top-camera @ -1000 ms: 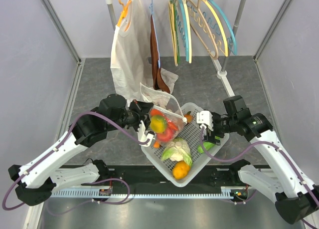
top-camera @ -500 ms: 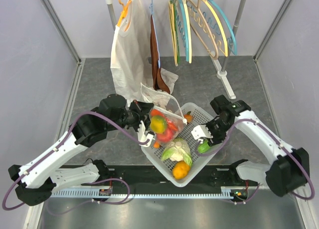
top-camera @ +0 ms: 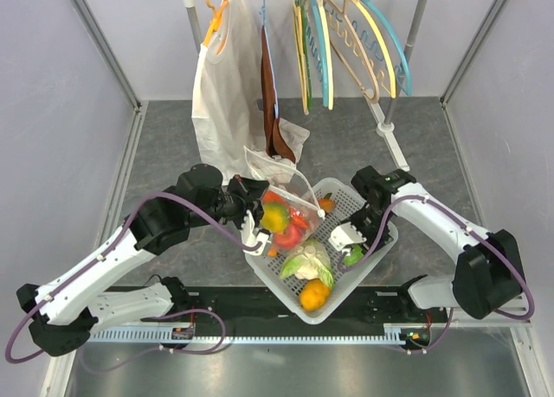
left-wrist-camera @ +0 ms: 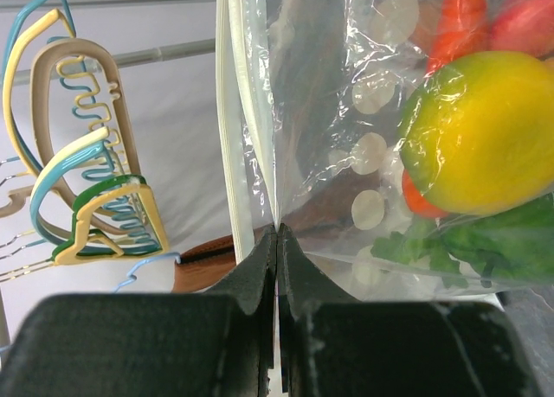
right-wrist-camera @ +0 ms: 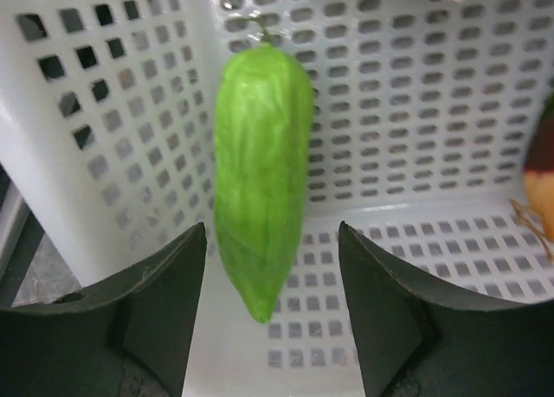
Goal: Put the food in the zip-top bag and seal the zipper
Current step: Pick up the fake vegetable from the bin, then place the fake vegetable in the zipper food storage bag, then pick up the fake fruit from the bin.
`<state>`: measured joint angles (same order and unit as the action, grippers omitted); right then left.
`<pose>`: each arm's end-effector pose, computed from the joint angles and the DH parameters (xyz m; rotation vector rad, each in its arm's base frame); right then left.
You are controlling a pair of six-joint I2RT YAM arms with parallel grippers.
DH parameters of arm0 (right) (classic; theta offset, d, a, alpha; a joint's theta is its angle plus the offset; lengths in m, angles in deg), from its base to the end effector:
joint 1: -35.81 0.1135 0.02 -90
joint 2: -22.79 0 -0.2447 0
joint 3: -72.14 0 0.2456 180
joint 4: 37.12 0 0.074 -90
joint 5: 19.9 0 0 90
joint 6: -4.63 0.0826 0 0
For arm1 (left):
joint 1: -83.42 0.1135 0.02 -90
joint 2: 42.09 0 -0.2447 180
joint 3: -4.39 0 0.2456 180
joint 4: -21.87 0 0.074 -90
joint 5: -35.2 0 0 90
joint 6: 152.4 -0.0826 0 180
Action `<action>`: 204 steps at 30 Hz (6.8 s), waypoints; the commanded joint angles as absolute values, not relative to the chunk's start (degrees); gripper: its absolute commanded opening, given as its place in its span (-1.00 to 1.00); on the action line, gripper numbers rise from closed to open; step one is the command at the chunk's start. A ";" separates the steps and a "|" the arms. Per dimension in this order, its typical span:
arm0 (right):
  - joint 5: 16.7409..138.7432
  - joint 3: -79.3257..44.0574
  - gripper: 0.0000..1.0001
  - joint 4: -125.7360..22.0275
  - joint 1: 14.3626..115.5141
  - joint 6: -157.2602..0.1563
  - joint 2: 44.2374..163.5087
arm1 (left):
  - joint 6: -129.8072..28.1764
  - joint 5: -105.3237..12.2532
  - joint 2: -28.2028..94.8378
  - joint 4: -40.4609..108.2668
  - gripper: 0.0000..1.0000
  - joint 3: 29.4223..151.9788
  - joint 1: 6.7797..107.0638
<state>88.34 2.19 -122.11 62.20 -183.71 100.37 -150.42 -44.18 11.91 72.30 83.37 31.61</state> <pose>0.1711 0.1138 0.1676 -2.6186 1.3833 0.4245 0.1358 -0.1972 0.3485 1.9283 0.5795 0.2169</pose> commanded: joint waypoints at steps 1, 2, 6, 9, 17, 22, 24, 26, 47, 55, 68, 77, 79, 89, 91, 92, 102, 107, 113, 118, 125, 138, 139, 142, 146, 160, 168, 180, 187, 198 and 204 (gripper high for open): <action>86.89 4.47 0.40 -121.14 64.64 -184.51 99.60 | -148.88 -43.28 11.52 69.58 -0.96 82.69 31.92; 86.80 4.56 0.38 -120.44 65.16 -183.72 100.83 | -148.79 -43.28 11.61 69.58 -0.96 82.87 31.83; 87.06 3.69 0.31 -117.19 66.22 -180.64 104.35 | -148.62 -43.55 12.14 68.97 -0.96 83.04 31.83; 86.98 3.94 0.29 -115.34 66.22 -179.85 105.23 | -148.61 -43.81 12.05 68.97 -0.96 82.96 31.83; 85.84 9.47 0.25 -112.26 66.75 -180.20 102.17 | -148.79 -43.90 12.14 68.88 -0.96 82.87 31.92; 86.01 9.75 -0.03 -111.20 67.63 -179.24 101.98 | -148.79 -43.98 12.49 68.79 -0.96 82.87 32.01; 87.15 7.47 -0.39 -111.46 67.63 -176.70 101.72 | -148.79 -44.16 12.32 68.79 -0.96 82.87 32.01; 88.29 4.67 -0.52 -112.77 67.63 -175.55 100.24 | -148.79 -44.16 12.05 68.70 -0.96 82.60 32.27; 121.32 -16.68 -0.60 -111.61 67.37 -133.50 77.89 | -150.54 -44.60 12.23 66.86 -0.96 80.76 32.88; 130.13 -23.92 -0.70 -72.66 67.37 -74.05 79.48 | -151.34 -44.16 12.14 67.03 -0.96 81.55 32.88; 108.88 -28.13 -0.70 -59.25 74.13 -57.06 94.42 | -152.57 -41.35 12.84 66.94 -0.96 84.27 32.80; 99.38 -25.41 -0.71 -67.68 75.98 -69.27 96.18 | -152.13 -40.91 11.70 67.03 -0.96 84.01 32.80; 97.27 -25.58 -0.72 -70.66 75.89 -71.13 97.14 | -152.22 -40.91 11.61 66.94 -0.96 83.57 32.80; 96.20 -20.22 -0.57 -76.30 76.50 -74.38 96.01 | -151.60 -41.52 11.96 66.77 -0.96 84.18 32.80; 96.82 -20.92 -0.43 -78.32 76.59 -74.82 95.30 | -151.60 -42.05 11.88 66.59 -0.96 84.19 32.80; 97.08 -21.19 -0.39 -79.03 76.51 -75.60 95.04 | -151.60 -42.23 11.88 66.59 -0.96 84.10 32.88; 94.73 -28.30 0.96 -80.62 76.59 -82.89 91.17 | -151.25 -42.49 11.52 66.33 -0.96 83.92 32.88; 90.05 -27.00 0.96 -80.52 76.50 -87.36 85.14 | -151.08 -42.93 11.44 66.33 -0.96 83.57 32.80; 88.56 -13.20 0.96 -83.77 76.42 -89.67 69.49 | -149.94 -44.68 11.26 66.24 -0.96 82.96 32.80; 92.67 -11.26 0.96 -93.43 76.50 -95.46 66.47 | -148.53 -47.59 12.58 65.71 -0.96 83.22 32.88; 100.77 -1.35 0.90 -107.23 76.50 -126.79 65.17 | -148.88 -47.85 11.97 65.71 -0.96 83.22 32.88; 116.60 0.78 0.45 -115.59 78.96 -161.91 79.30 | -149.14 -47.85 12.23 65.63 -0.96 82.69 32.88; 116.42 1.22 0.43 -115.77 79.57 -163.75 80.35 | -149.14 -47.77 12.14 65.71 -0.96 82.60 32.88; 114.05 3.59 0.39 -114.81 82.91 -167.98 82.37 | -148.88 -48.03 11.97 65.71 -0.96 82.34 32.88; 109.84 5.53 0.47 -110.17 86.69 -166.33 86.15 | -148.53 -47.77 11.70 65.71 -0.96 81.99 32.88; 107.37 2.02 0.45 -110.41 95.04 -177.38 97.76 | -148.18 -47.15 11.79 64.92 -0.96 81.29 32.97; 105.17 0.08 0.65 -112.52 100.85 -179.15 102.85 | -148.79 -47.59 11.09 64.84 -0.96 80.58 32.88; 102.01 -0.63 0.58 -117.71 103.22 -184.60 108.39 | -148.18 -47.77 11.35 64.04 -0.96 79.88 33.23; 101.13 -1.50 0.80 -114.28 103.84 -179.24 111.56 | -148.26 -47.68 11.17 63.78 -0.96 79.18 33.76; 99.37 -1.68 0.01 -110.85 103.66 -170.54 107.63 | -148.79 -47.59 10.73 63.52 -0.96 78.47 34.20; 98.75 -4.40 -0.14 -111.20 101.82 -165.19 100.06 | -148.97 -47.94 10.47 63.52 -0.96 77.95 34.47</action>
